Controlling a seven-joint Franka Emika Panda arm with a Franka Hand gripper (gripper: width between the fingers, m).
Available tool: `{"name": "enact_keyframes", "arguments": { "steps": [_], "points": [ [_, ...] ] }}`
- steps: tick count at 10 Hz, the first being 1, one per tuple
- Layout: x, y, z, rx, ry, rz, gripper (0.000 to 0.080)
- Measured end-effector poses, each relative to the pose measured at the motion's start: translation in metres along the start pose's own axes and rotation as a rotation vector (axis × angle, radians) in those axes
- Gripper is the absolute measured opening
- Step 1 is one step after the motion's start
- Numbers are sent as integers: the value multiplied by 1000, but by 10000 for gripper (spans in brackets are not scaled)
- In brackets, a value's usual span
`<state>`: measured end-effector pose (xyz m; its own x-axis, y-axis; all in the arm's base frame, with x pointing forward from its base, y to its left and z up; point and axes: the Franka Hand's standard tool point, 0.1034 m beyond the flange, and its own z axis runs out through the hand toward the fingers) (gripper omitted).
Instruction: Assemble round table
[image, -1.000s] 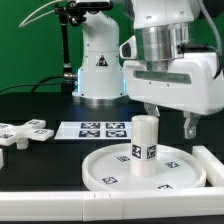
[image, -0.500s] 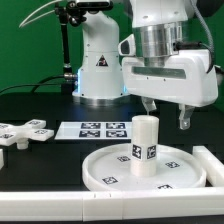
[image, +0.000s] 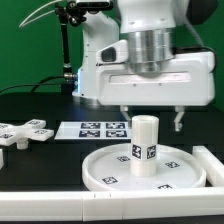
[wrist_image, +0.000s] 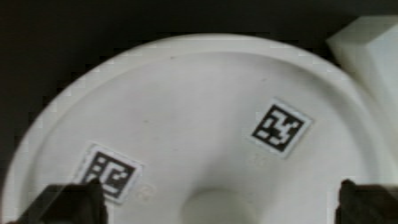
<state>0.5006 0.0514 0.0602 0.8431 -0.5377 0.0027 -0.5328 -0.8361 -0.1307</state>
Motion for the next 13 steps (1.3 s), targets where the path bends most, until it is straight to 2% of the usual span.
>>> {"name": "enact_keyframes", "arguments": {
  "steps": [1,4,5,7,8,9,13],
  "points": [
    [0,-3,1,-4,0,-108,649],
    [1,2,2,-8,-1,-361,649],
    [6,18,1,-17,-2,-478,649],
    [14,65,-9,-29,16,-514,649],
    [17,81,-12,-35,18,-530,649],
    [20,89,-13,-38,19,-518,649],
    [19,87,-12,-38,17,-515,649]
  ]
}}
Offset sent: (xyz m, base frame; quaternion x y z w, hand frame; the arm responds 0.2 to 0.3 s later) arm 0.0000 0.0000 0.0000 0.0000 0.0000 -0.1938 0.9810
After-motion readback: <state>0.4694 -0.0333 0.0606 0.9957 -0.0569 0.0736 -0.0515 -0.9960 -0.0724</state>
